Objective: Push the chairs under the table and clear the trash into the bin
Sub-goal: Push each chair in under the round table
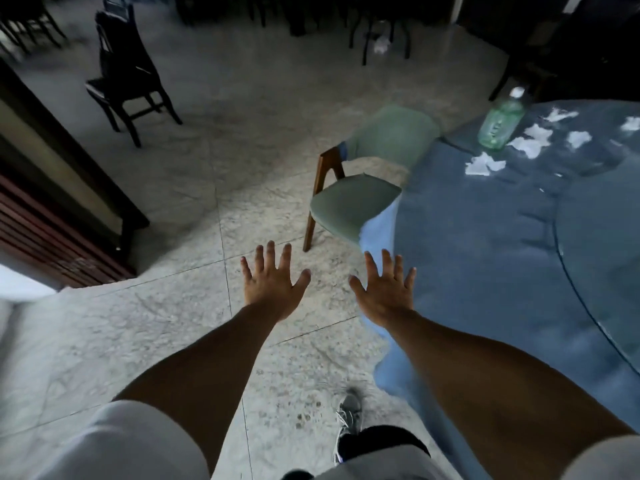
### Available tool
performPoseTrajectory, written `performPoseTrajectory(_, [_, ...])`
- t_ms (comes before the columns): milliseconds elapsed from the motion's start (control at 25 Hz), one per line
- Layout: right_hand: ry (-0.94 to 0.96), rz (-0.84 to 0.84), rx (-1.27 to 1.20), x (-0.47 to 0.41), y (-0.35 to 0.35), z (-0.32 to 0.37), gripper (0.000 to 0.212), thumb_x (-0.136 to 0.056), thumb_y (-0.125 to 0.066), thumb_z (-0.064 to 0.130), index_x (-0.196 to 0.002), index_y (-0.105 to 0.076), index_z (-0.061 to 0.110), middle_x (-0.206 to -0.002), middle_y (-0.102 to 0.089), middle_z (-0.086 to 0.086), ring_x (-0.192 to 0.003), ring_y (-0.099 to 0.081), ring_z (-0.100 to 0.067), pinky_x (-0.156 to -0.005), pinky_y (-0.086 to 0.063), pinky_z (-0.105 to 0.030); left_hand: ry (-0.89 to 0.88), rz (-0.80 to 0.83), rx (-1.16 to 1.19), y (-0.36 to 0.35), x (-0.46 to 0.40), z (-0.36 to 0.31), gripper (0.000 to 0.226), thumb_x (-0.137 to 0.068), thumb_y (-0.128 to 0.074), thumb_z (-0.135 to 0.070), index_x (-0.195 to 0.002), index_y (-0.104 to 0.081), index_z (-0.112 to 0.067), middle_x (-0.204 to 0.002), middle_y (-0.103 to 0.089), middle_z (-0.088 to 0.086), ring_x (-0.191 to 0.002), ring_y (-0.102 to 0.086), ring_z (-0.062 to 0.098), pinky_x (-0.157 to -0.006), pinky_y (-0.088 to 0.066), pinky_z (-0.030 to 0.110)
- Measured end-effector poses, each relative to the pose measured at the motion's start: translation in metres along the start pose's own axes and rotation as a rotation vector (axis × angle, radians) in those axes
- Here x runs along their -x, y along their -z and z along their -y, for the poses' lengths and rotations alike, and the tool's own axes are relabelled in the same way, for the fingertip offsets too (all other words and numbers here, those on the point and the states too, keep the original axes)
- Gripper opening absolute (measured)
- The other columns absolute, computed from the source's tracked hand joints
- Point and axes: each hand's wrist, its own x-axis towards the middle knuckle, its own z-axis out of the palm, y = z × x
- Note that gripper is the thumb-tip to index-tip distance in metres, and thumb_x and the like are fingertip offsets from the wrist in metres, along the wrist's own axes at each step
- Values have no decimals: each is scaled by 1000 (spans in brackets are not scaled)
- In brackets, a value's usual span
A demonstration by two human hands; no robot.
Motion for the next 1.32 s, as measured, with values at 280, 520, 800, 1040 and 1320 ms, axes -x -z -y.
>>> performPoseTrajectory(280, [64, 42, 29, -146, 32, 63, 76, -98, -14, 69, -162, 4, 30, -170, 11, -9, -156, 14, -35, -123, 8, -61, 68, 20, 27, 14, -133, 34, 83, -93, -15, -74, -161, -3, -29, -170, 2, 10, -156, 7, 30, -123, 7, 58])
performPoseTrajectory(520, [-11, 63, 21, -271, 33, 129, 76, -99, -19, 69, -162, -1, 30, -170, 7, -10, -156, 10, -37, -123, 5, -62, 30, 92, 29, 13, -275, 88, 81, -94, -14, -73, -161, -2, -29, -170, 4, 9, -156, 9, 29, -123, 6, 59])
performPoseTrajectory(800, [-239, -28, -68, -400, 63, 204, 78, -98, -24, 70, -161, -8, 28, -170, -3, -15, -156, 2, -39, -122, 1, -65, -141, 140, 14, 43, -441, 157, 81, -94, -15, -73, -161, -3, -28, -170, 4, 10, -156, 9, 29, -123, 6, 58])
performPoseTrajectory(1040, [-323, -64, -142, -511, 79, 253, 76, -98, -24, 68, -161, -11, 27, -170, -2, -12, -156, 2, -37, -122, 2, -65, -251, 154, -16, 69, -576, 166, 80, -95, -15, -72, -161, -2, -29, -170, 4, 9, -156, 10, 29, -123, 6, 59])
performPoseTrajectory(1320, [-497, -21, -304, -684, 92, 255, 79, -97, -27, 66, -162, -8, 25, -170, 0, -13, -157, 3, -35, -122, 5, -63, -355, 167, -87, 84, -761, 148, 79, -96, -17, -71, -161, -4, -28, -170, 4, 9, -156, 9, 30, -123, 8, 58])
